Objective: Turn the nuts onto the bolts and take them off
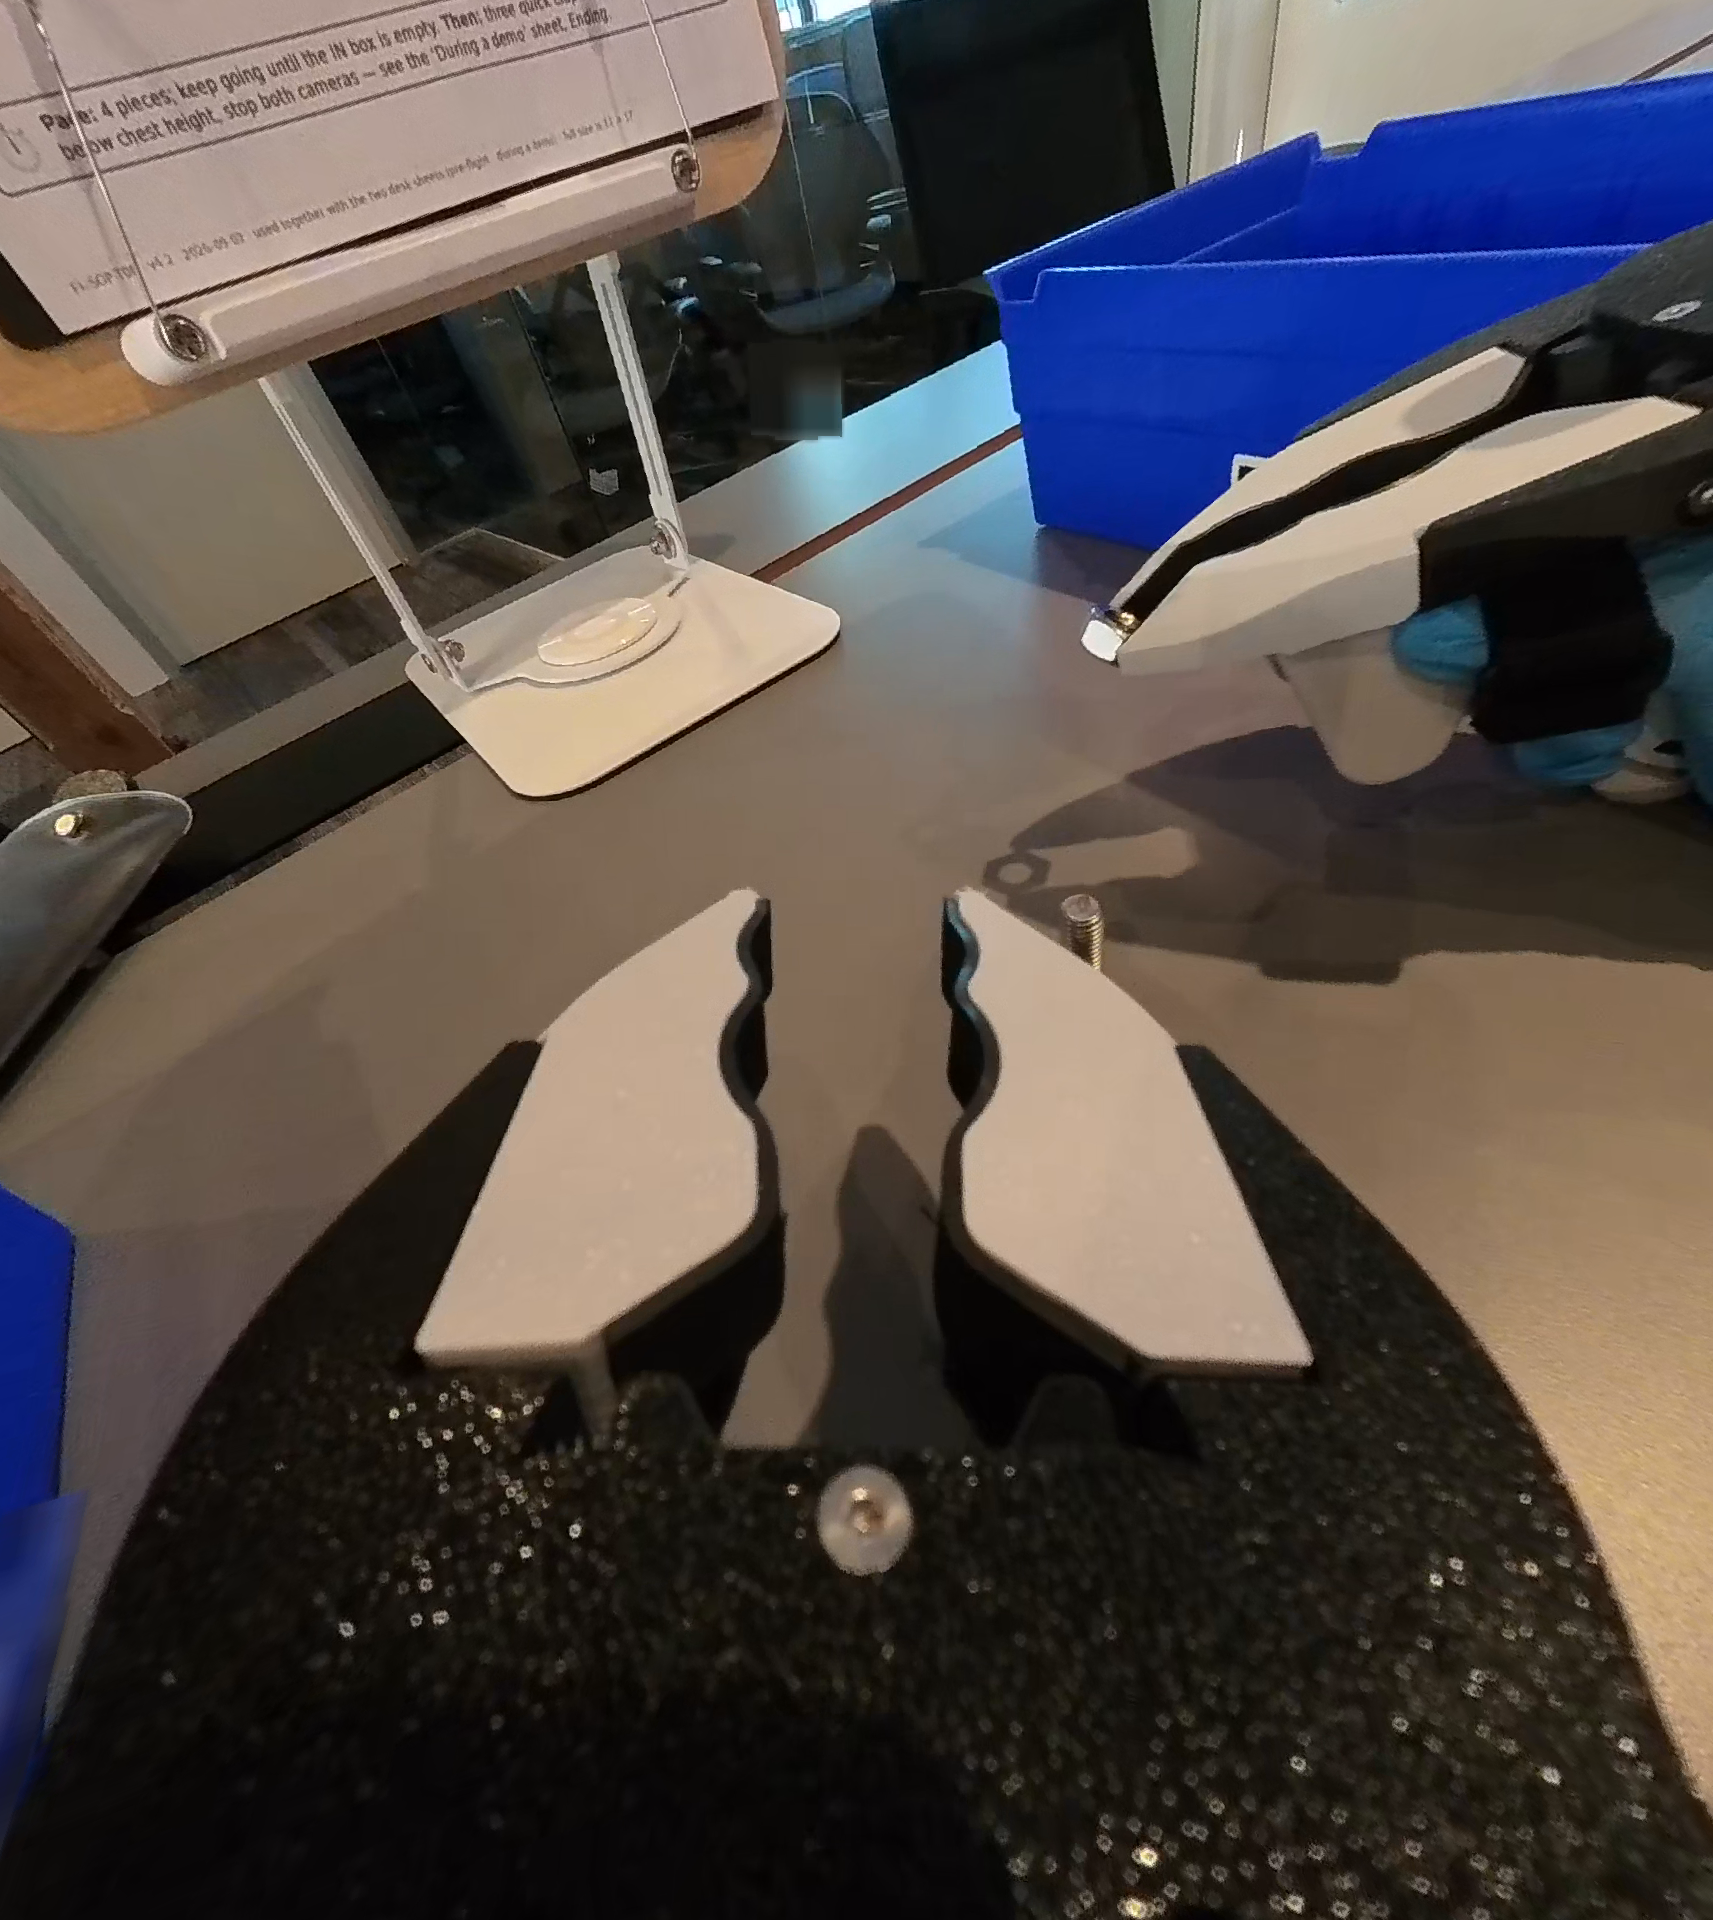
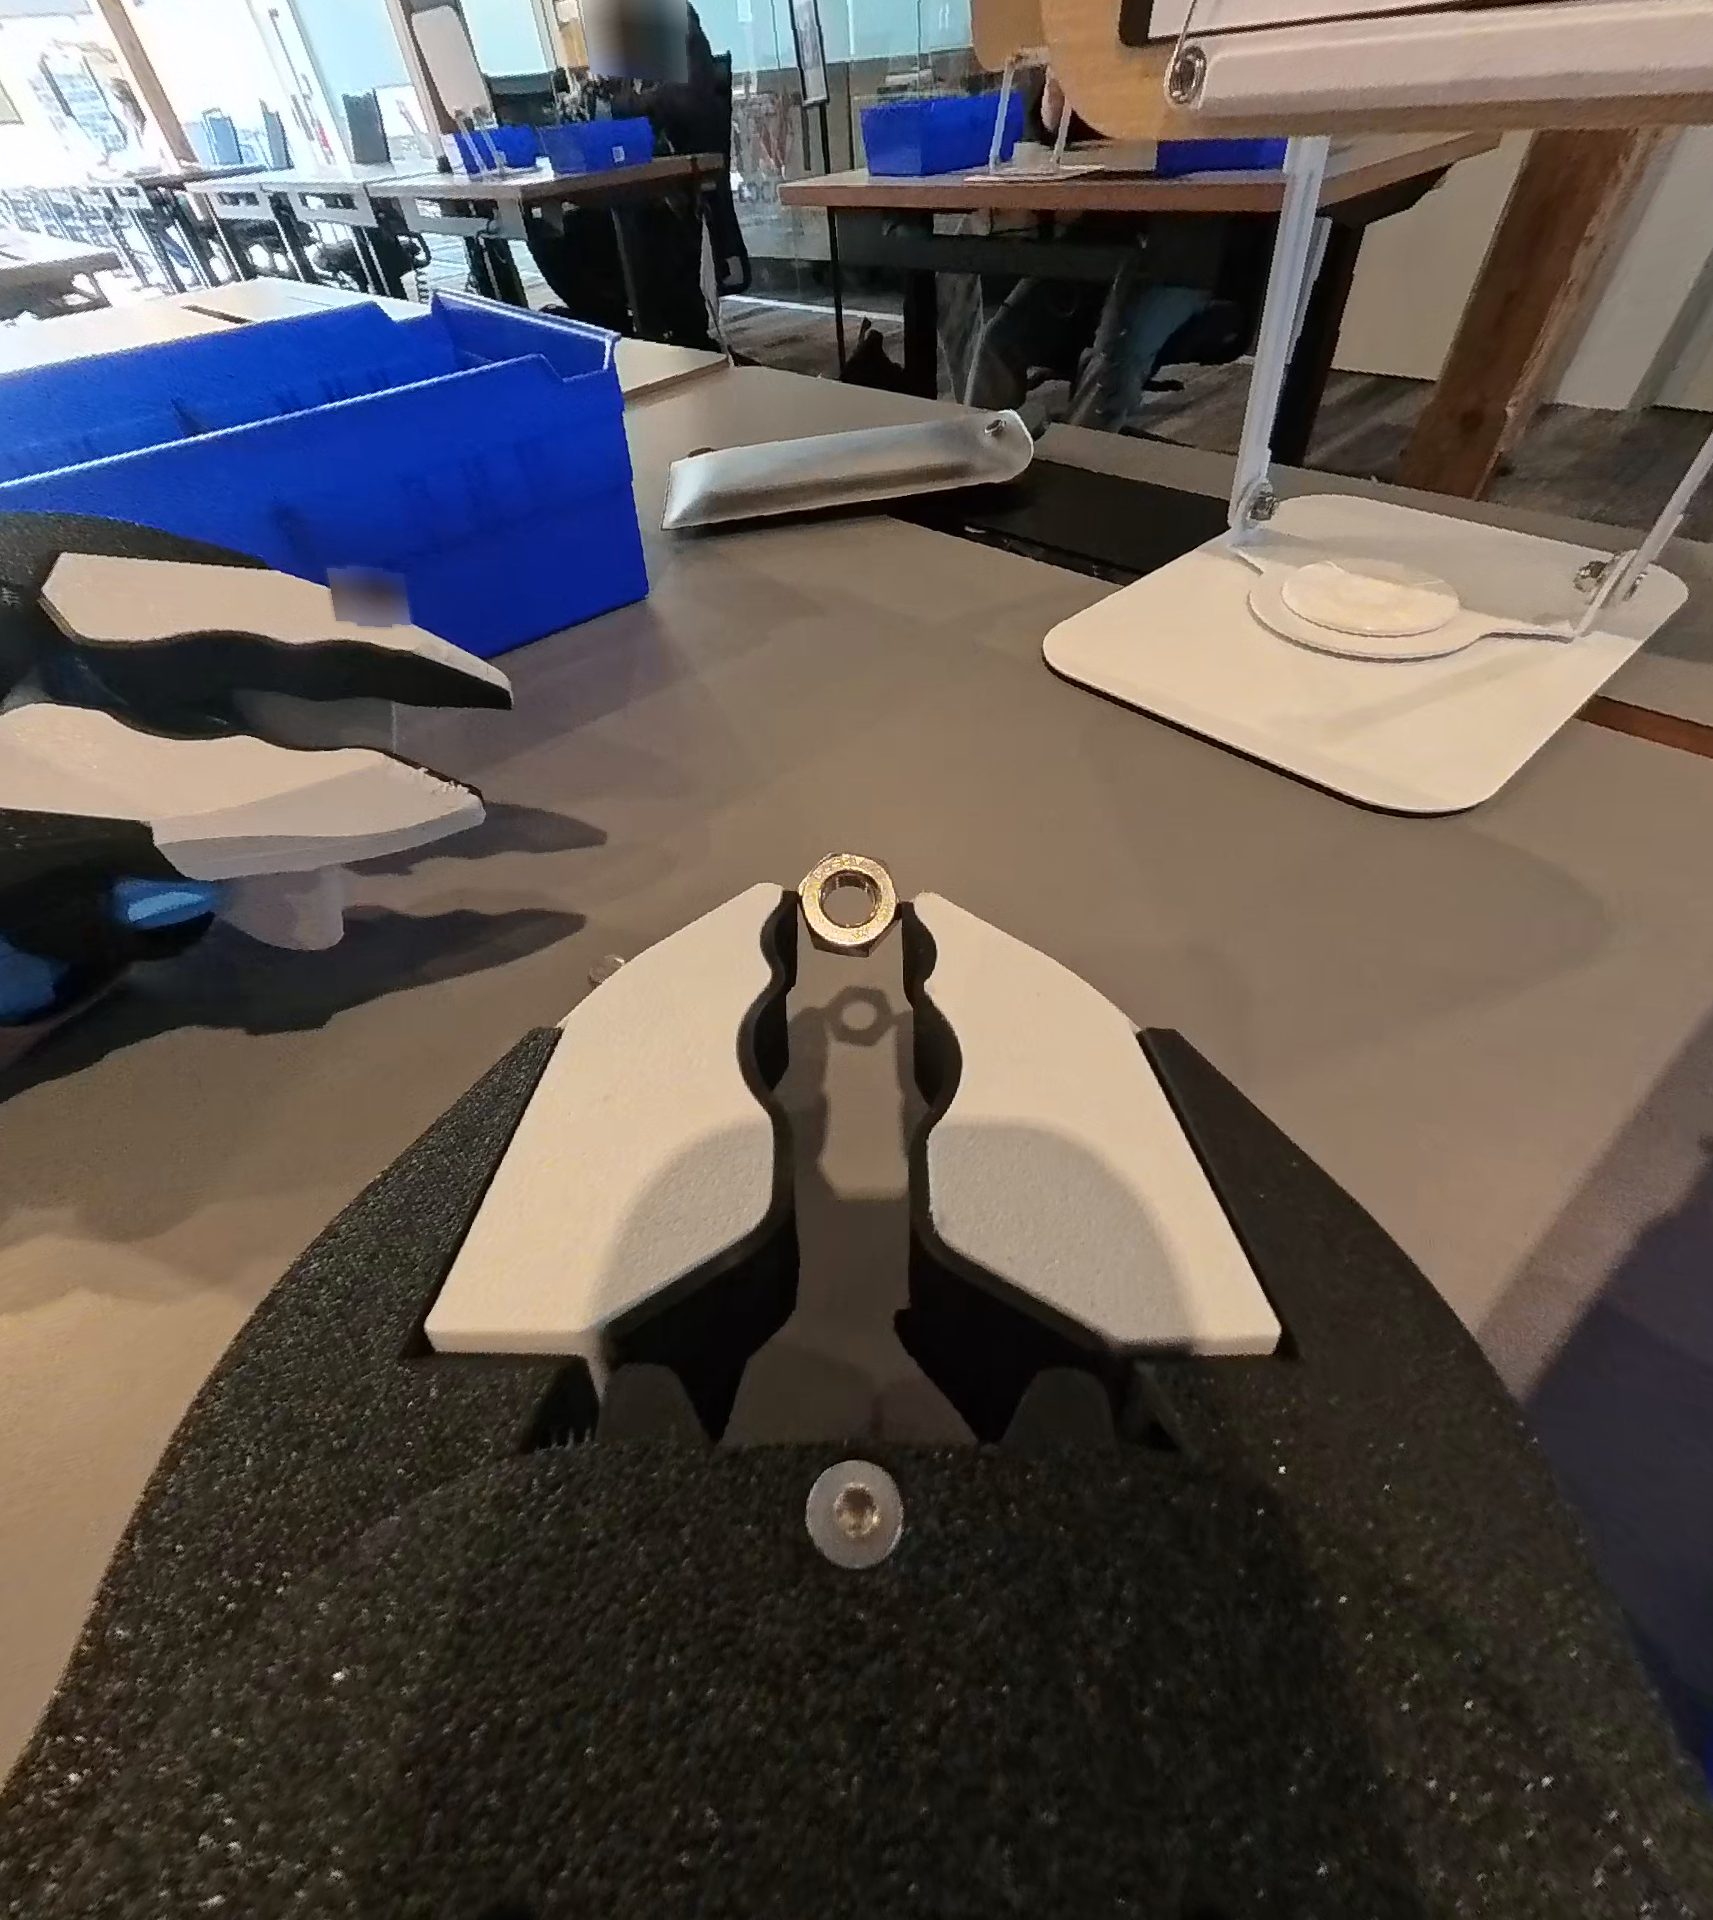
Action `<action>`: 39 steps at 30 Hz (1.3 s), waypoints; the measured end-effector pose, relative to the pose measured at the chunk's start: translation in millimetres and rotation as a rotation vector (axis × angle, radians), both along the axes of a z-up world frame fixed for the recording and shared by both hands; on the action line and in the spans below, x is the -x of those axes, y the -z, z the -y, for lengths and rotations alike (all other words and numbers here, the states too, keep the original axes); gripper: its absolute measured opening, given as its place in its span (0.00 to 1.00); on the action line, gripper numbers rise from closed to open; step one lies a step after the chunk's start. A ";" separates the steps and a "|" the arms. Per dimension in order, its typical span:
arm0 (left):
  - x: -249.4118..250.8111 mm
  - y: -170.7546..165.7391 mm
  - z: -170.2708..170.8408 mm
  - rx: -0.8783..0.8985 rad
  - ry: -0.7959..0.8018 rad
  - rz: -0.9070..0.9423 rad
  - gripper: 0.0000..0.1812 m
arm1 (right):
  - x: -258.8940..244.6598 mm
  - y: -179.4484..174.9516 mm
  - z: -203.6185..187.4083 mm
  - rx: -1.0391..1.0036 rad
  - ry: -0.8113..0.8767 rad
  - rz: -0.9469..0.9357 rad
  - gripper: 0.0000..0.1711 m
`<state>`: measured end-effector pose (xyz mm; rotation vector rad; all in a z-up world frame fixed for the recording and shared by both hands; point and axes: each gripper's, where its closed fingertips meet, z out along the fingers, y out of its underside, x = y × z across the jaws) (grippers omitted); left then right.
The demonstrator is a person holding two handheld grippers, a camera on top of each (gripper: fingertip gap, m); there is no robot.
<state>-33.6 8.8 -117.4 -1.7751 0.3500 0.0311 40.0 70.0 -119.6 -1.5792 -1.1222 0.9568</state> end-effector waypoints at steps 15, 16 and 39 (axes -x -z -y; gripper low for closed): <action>-2.3 2.7 0.1 0.014 0.009 -0.006 0.17 | -1.1 0.9 -2.7 0.011 0.012 0.001 0.11; -2.3 2.8 0.0 0.015 0.009 -0.007 0.17 | -1.1 0.8 -2.6 0.010 0.012 0.001 0.11; -9.3 8.1 1.9 0.062 0.024 -0.083 0.20 | 0.9 -1.1 -4.1 -0.002 0.020 0.010 0.11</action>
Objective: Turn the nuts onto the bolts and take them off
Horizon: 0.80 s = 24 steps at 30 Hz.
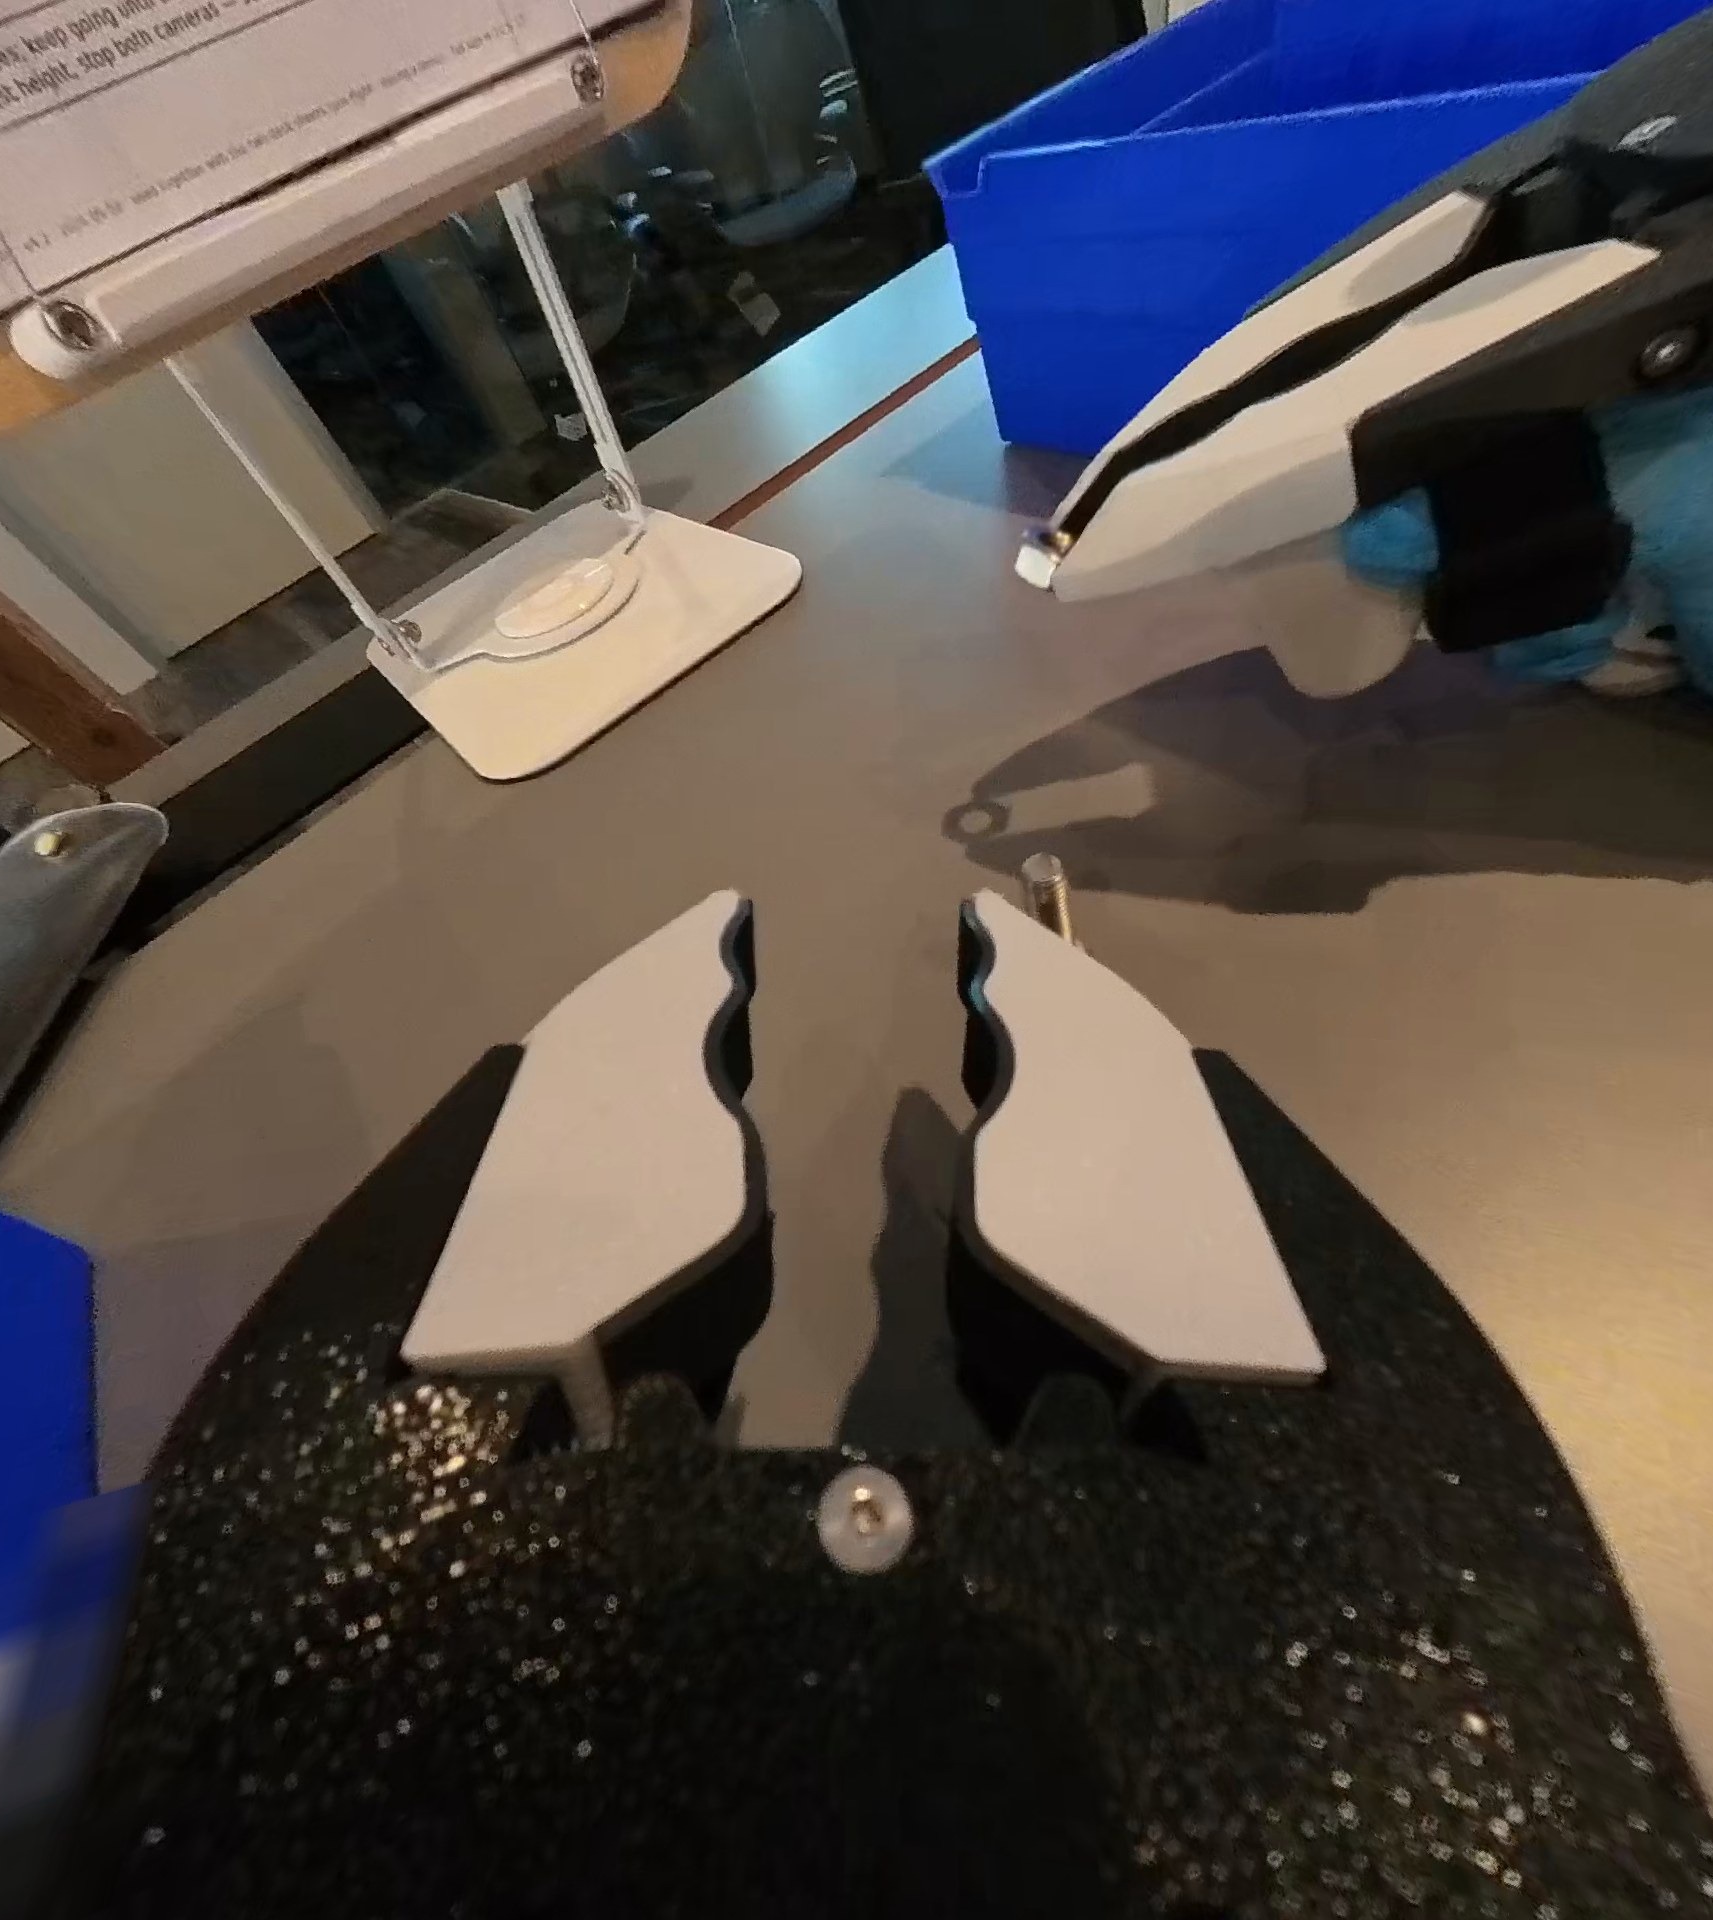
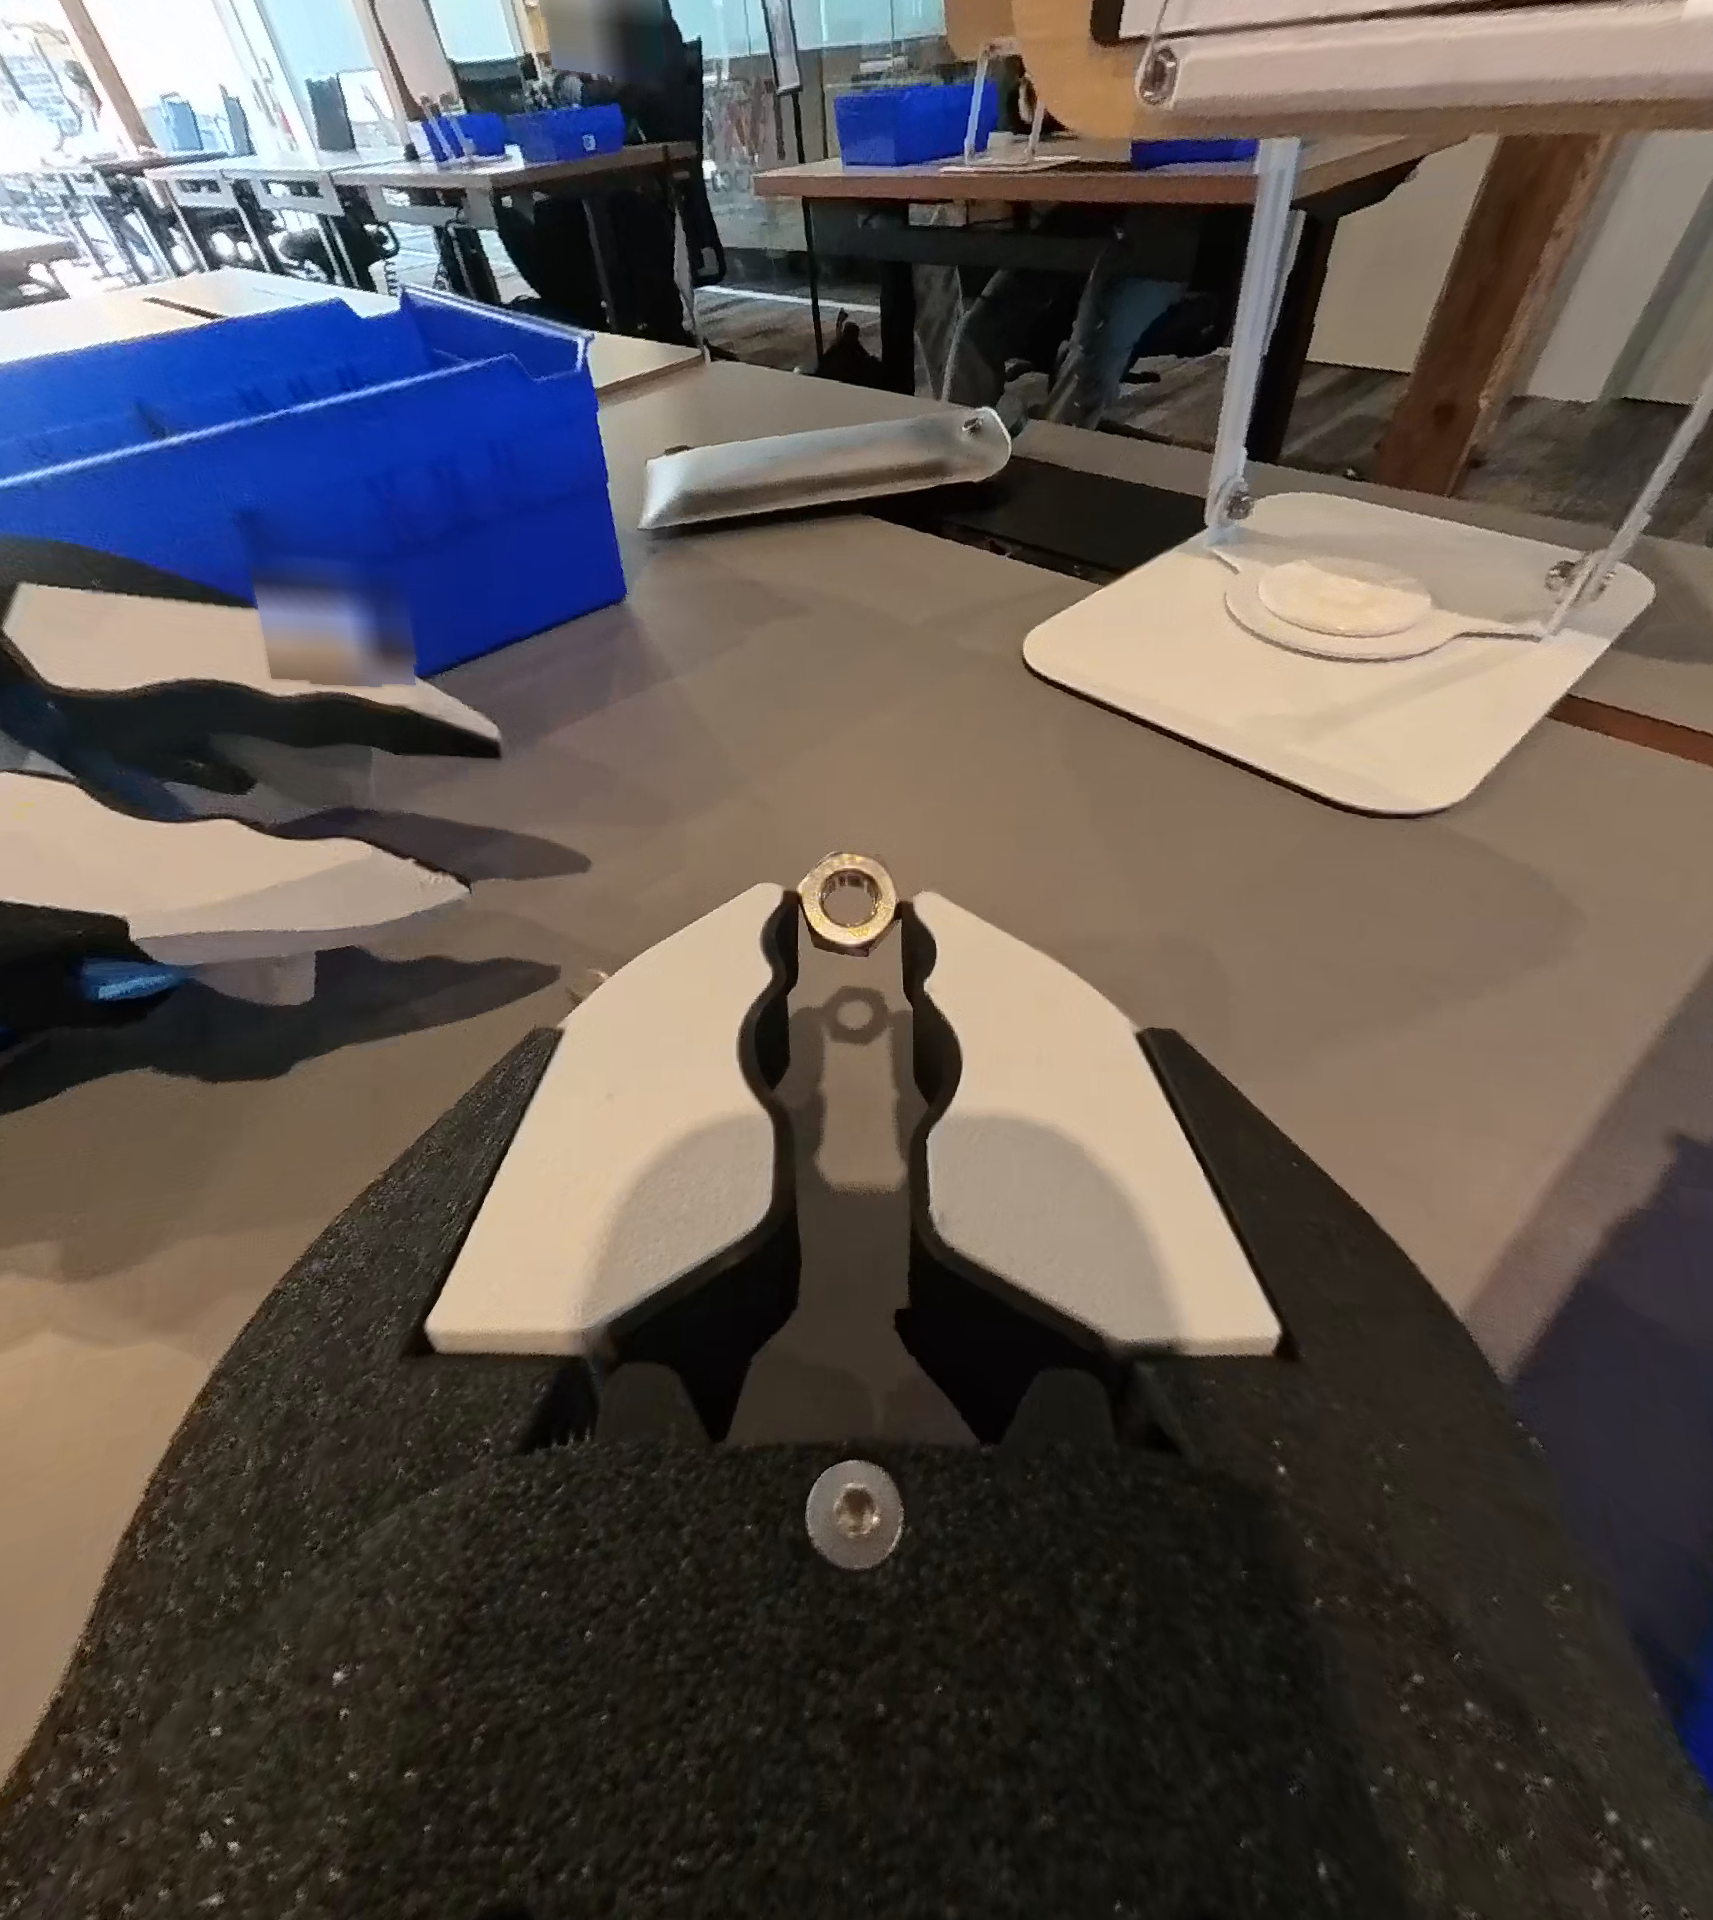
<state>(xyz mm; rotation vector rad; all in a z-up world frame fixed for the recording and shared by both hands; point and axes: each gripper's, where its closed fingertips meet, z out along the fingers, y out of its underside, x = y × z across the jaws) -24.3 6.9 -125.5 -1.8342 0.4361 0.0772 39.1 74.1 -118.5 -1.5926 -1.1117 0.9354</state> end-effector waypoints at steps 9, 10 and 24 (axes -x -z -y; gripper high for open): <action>29.7 -11.7 10.3 -0.051 -0.056 -0.004 0.17 | 4.3 -5.8 13.4 -0.067 -0.069 0.032 0.11; 32.7 -10.5 11.1 -0.047 -0.057 0.006 0.17 | 4.9 -4.5 15.8 -0.074 -0.084 0.041 0.11; 23.6 -5.1 10.5 -0.013 -0.011 0.045 0.19 | 1.9 53.0 11.4 0.052 -0.081 0.398 0.11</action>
